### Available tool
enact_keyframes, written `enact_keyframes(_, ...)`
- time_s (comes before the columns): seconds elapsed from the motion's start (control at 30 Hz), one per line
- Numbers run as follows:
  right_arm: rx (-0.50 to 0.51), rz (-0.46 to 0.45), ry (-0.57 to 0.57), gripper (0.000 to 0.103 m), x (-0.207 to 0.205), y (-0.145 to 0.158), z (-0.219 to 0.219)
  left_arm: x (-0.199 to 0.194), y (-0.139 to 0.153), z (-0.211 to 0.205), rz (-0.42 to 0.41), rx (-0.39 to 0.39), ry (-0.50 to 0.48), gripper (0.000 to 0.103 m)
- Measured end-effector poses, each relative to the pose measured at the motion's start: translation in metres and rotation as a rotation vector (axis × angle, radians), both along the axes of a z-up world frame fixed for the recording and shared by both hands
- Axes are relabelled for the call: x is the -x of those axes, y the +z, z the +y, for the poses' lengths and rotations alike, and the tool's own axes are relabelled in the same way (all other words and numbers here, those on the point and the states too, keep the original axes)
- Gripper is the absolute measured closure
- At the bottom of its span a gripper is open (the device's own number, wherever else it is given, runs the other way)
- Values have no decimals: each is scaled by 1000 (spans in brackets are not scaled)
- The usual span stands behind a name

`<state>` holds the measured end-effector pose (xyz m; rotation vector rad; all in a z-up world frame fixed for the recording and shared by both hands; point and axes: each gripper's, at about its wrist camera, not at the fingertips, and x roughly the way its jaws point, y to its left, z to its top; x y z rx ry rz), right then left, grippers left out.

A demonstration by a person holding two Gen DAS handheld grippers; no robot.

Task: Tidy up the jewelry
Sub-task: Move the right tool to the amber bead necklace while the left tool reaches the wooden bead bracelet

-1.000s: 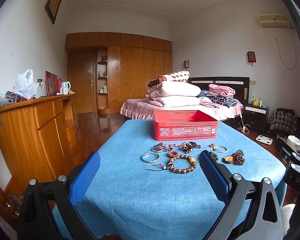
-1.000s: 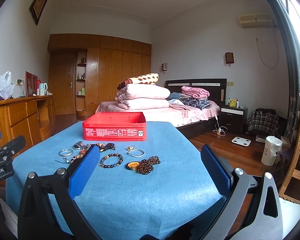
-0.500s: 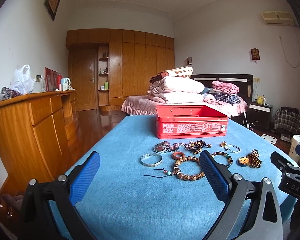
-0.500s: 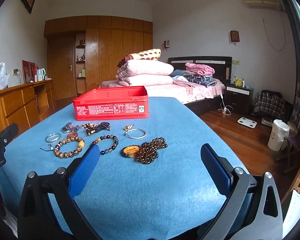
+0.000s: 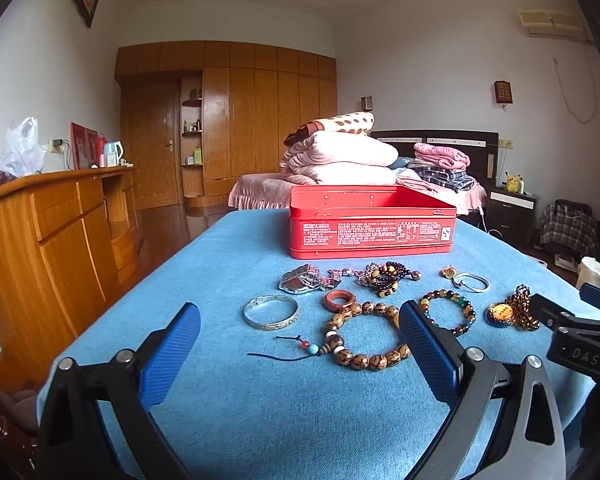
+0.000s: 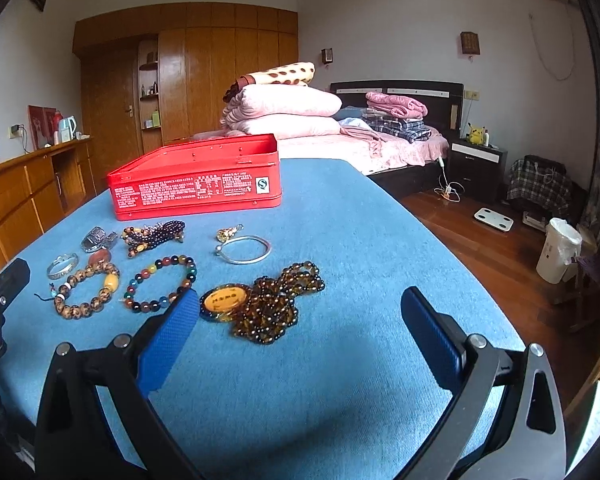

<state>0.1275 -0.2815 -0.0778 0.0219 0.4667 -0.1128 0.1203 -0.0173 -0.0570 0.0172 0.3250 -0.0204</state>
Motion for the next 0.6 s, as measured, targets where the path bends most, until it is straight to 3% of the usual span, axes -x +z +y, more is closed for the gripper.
enact_keyframes(0.13, 4, 32, -9, 26, -13, -6, 0, -3, -1, -2, -16, 11, 4, 7)
enact_keyframes(0.23, -44, 70, -7, 31, -23, -12, -4, -2, -1, -4, -29, 25, -4, 7)
enact_keyframes(0.6, -66, 83, 20, 36, -29, -12, 0, -7, -6, -17, 27, 27, -64, 12)
